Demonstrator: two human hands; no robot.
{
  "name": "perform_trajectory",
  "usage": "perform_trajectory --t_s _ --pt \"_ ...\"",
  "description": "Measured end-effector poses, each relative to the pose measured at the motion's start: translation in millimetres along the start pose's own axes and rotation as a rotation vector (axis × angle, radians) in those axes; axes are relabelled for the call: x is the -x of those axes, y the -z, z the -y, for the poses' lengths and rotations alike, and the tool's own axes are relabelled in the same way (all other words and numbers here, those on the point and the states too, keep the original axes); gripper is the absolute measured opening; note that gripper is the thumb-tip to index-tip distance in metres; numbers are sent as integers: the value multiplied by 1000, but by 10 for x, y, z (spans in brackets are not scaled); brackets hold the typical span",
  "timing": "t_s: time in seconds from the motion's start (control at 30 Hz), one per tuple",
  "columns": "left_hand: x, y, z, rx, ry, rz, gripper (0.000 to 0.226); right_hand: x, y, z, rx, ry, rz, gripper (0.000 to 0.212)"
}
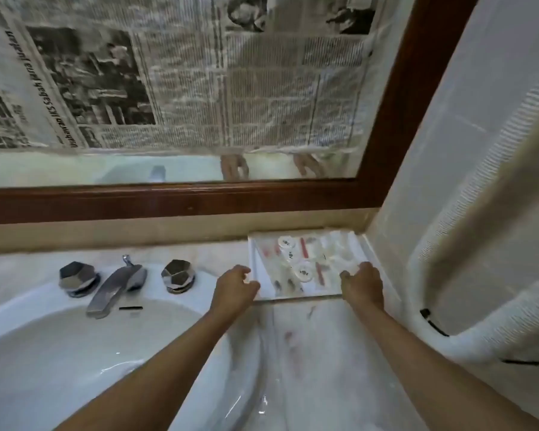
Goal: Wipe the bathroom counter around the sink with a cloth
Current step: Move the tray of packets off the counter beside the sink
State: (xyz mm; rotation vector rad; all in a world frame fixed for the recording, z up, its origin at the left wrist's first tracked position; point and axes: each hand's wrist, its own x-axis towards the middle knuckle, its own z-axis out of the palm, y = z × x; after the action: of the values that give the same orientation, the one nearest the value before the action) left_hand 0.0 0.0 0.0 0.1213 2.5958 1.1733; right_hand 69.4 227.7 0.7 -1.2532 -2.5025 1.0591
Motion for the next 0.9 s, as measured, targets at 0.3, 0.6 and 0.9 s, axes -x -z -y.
perform_trajectory --t_s 0.3,0.6,0.9 --pt "-691 -326 29 -110 143 61 32 -812 -225 -31 150 -165 -144 47" --pt "-729 -269 -7 -180 167 85 33 -799 -285 -97 141 -325 -126 36" --pt "-398 -68 5 -1 176 65 30 -525 -34 -5 -57 -431 -179 42"
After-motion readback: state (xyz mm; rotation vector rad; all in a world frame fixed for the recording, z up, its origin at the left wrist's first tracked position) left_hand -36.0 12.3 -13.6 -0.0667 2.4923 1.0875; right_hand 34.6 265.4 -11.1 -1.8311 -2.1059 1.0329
